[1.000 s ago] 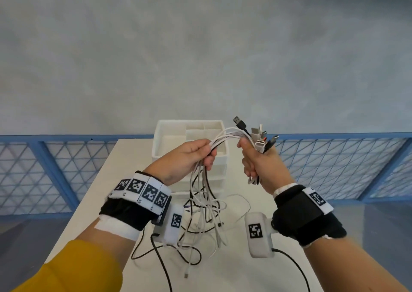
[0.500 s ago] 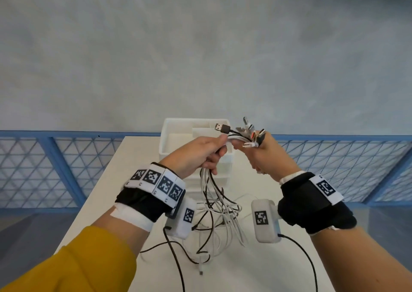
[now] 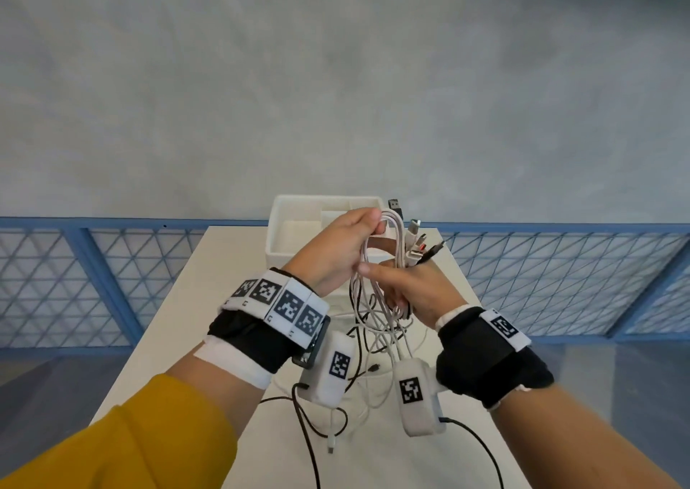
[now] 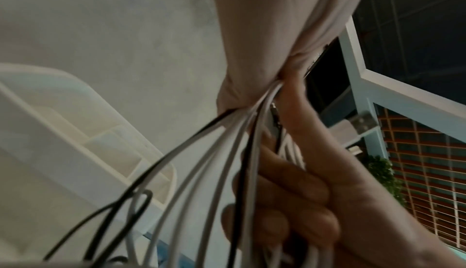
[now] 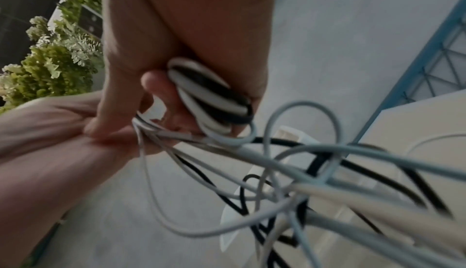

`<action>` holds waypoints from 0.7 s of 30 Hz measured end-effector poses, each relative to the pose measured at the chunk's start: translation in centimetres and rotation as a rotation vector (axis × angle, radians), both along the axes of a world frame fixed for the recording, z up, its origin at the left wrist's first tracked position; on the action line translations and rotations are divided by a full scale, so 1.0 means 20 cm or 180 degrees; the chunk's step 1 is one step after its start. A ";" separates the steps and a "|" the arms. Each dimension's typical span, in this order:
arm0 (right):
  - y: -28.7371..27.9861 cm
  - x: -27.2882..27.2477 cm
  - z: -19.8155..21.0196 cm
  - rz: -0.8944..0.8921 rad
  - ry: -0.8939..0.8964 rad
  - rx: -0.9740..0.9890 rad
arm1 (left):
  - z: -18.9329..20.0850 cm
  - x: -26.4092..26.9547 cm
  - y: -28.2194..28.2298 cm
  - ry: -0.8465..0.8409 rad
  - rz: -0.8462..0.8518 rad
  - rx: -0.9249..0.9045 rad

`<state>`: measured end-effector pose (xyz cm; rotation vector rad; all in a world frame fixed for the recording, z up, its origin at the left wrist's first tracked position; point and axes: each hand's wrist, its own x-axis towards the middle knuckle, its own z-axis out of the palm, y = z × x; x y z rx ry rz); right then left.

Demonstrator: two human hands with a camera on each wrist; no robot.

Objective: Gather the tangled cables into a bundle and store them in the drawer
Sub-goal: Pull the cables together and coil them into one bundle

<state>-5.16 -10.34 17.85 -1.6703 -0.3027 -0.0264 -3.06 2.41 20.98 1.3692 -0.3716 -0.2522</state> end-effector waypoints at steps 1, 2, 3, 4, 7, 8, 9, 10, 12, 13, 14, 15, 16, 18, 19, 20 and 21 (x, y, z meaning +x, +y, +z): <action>0.01 0.01 0.00 0.0048 0.0054 0.0120 | 0.01 -0.02 -0.02 -0.0084 -0.0010 0.0059; 0.01 0.01 0.01 0.0106 0.0136 0.0205 | 0.01 -0.03 -0.03 -0.0209 0.0010 0.0179; 0.01 0.01 0.01 0.0160 0.0235 0.0255 | 0.02 -0.05 -0.04 -0.0333 0.0048 0.0326; 0.00 0.02 0.01 0.0216 0.0337 0.0264 | 0.03 -0.05 -0.04 -0.0455 0.0099 0.0518; -0.03 0.02 0.02 0.0415 0.0478 0.0186 | 0.01 -0.02 0.01 -0.0681 0.0168 0.0868; -0.04 0.01 0.04 0.0518 0.0440 0.0173 | -0.01 0.00 0.04 -0.0665 0.0084 0.0777; -0.05 0.01 0.06 0.0615 0.0402 0.0181 | -0.05 0.01 0.07 -0.0629 -0.0069 0.0672; -0.05 0.01 0.09 0.0703 0.0369 0.0202 | -0.10 0.01 0.09 -0.0562 -0.0307 0.0648; -0.08 0.00 0.13 0.0842 0.0344 0.0256 | -0.22 0.00 0.09 -0.0430 -0.0782 0.0966; -0.10 0.01 0.15 0.0880 0.0331 0.0284 | -0.28 0.00 0.09 -0.0468 -0.0893 0.1187; -0.13 0.02 0.16 0.0870 0.0316 0.0310 | -0.34 0.00 0.09 -0.0549 -0.0856 0.1392; -0.15 0.03 0.17 0.0815 0.0308 0.0355 | -0.37 0.00 0.09 -0.0580 -0.0717 0.1510; -0.18 0.04 0.17 0.0737 0.0301 0.0425 | -0.38 0.00 0.10 -0.0573 -0.0506 0.1527; -0.22 0.06 0.15 0.0573 0.0299 0.0628 | -0.40 0.02 0.13 -0.0658 0.0013 0.1586; -0.23 0.06 0.14 0.0518 0.0297 0.0717 | -0.40 0.03 0.14 -0.0720 0.0297 0.1668; -0.23 0.06 0.12 0.0468 0.0287 0.0767 | -0.39 0.04 0.15 -0.0799 0.0551 0.1781; -0.23 0.05 0.11 0.0415 0.0272 0.0780 | -0.38 0.04 0.15 -0.0848 0.0715 0.1829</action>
